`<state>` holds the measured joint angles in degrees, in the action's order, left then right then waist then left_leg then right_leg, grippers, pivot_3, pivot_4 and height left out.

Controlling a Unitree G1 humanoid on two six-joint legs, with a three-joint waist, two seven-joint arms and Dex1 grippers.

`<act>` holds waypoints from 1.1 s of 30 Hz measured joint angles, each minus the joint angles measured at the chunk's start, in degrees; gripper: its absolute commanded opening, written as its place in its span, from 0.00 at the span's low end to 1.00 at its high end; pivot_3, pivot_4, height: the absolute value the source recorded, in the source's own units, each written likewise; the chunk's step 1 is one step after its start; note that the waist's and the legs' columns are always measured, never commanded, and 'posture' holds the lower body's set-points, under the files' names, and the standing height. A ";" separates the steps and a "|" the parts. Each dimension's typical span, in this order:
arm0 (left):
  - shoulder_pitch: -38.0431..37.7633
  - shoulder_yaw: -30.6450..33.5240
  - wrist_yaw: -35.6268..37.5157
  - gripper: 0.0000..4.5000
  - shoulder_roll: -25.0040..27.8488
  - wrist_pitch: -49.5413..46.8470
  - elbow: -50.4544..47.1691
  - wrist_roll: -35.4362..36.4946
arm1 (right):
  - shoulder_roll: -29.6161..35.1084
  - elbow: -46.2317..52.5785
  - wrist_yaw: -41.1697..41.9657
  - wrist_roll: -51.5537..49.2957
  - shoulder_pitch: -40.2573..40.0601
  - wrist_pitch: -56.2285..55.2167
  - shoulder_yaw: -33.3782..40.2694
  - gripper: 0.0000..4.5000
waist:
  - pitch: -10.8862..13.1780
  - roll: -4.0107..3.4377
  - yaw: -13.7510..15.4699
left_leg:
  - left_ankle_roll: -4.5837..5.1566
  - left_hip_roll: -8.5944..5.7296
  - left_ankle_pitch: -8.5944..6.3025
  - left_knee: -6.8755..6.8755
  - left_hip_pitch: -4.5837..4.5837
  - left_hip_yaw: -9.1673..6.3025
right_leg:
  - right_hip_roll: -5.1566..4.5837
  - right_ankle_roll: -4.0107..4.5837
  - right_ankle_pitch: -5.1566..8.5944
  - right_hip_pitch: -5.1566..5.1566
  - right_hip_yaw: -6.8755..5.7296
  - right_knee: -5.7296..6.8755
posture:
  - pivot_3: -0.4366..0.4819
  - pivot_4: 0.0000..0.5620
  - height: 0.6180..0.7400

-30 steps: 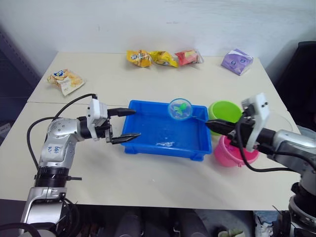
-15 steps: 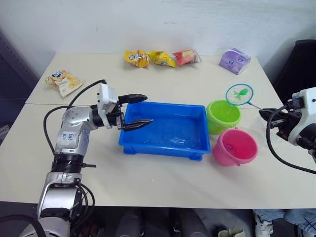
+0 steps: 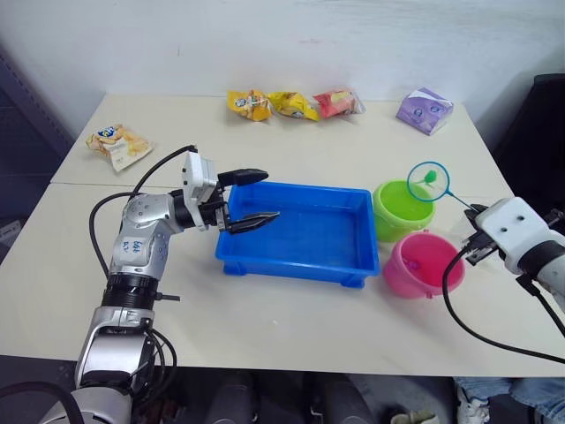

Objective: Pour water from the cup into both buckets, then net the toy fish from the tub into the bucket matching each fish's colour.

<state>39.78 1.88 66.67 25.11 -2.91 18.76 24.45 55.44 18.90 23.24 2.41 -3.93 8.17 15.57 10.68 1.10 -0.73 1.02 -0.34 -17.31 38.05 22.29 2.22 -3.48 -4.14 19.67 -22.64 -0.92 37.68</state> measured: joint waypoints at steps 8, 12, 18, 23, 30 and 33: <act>-0.01 -0.03 0.18 0.99 -0.04 0.61 0.05 -0.11 | 3.73 -9.10 -5.64 19.25 -1.63 -22.61 -4.57 0.00 | 0.00 0.00 0.57 | -0.06 -0.01 0.04 0.03 -0.03 0.04 | 0.01 0.00 0.00 0.01 0.03 -0.02 | 0.48 0.27 1.00; -0.01 -0.10 0.18 0.99 -0.10 0.89 0.05 -0.17 | 3.39 -10.61 -7.67 22.40 -1.20 -24.92 -4.00 0.00 | 0.00 0.00 0.56 | -0.09 -0.01 0.05 0.04 -0.04 0.04 | 0.01 0.00 0.00 0.01 0.03 -0.01 | 0.48 0.27 1.00; -0.01 -0.11 0.56 0.99 -0.06 1.09 0.09 -0.17 | -0.65 -10.85 -7.46 18.08 0.41 -25.71 -1.47 0.00 | 0.00 0.00 0.49 | -0.10 -0.01 0.06 0.06 -0.06 0.04 | 0.02 0.00 0.00 0.04 0.03 0.02 | 0.48 0.27 1.00; -0.31 0.56 4.47 0.99 1.91 1.00 -0.23 1.73 | -6.54 -5.42 1.12 -1.70 2.05 -17.08 1.26 0.00 | 0.00 0.00 0.42 | -0.11 0.04 0.06 0.06 -0.12 0.00 | 0.06 0.00 0.00 0.10 0.00 0.11 | 0.48 0.27 1.00; -0.99 3.51 12.94 0.99 9.27 1.11 -5.95 5.10 | -6.14 10.26 11.65 -32.67 5.90 7.88 0.95 0.00 | 0.00 0.00 0.49 | -0.10 0.05 0.05 0.05 -0.12 -0.15 | 0.01 0.03 0.01 0.17 -0.08 0.05 | 0.48 0.27 1.00; -7.71 3.62 18.39 0.99 14.92 -0.08 -14.66 7.03 | -3.33 17.15 16.85 -37.88 2.62 14.39 -4.26 0.00 | -0.01 -0.01 0.43 | 0.01 0.05 -0.04 -0.05 -0.12 -0.15 | -0.03 0.03 0.01 0.20 -0.08 -0.07 | 0.48 0.27 1.00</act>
<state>32.06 5.50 85.06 40.03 -2.99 4.11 31.48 52.11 36.05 40.08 -35.47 -1.31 22.55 11.31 10.67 1.09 -0.30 1.03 -0.29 -17.35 38.00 22.17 2.07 -3.51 -4.12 19.68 -22.44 -1.00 37.61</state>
